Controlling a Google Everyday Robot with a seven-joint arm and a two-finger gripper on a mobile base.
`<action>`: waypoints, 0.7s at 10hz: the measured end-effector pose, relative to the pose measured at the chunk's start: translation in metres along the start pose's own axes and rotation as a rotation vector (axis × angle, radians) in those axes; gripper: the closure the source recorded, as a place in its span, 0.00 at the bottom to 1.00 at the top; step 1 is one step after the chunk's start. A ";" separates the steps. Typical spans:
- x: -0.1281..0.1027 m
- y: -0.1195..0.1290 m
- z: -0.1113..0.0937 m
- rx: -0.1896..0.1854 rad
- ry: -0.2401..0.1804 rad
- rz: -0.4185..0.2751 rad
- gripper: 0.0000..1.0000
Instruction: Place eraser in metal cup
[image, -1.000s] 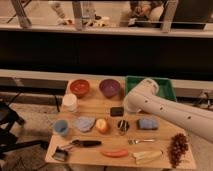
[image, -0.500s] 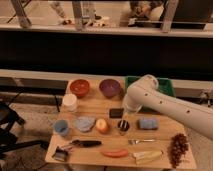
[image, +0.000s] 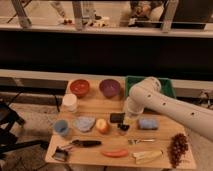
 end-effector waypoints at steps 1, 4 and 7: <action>0.000 0.005 0.002 -0.001 -0.003 0.001 1.00; 0.000 0.011 0.011 0.025 -0.016 -0.015 1.00; 0.007 0.004 0.015 0.067 -0.023 -0.023 1.00</action>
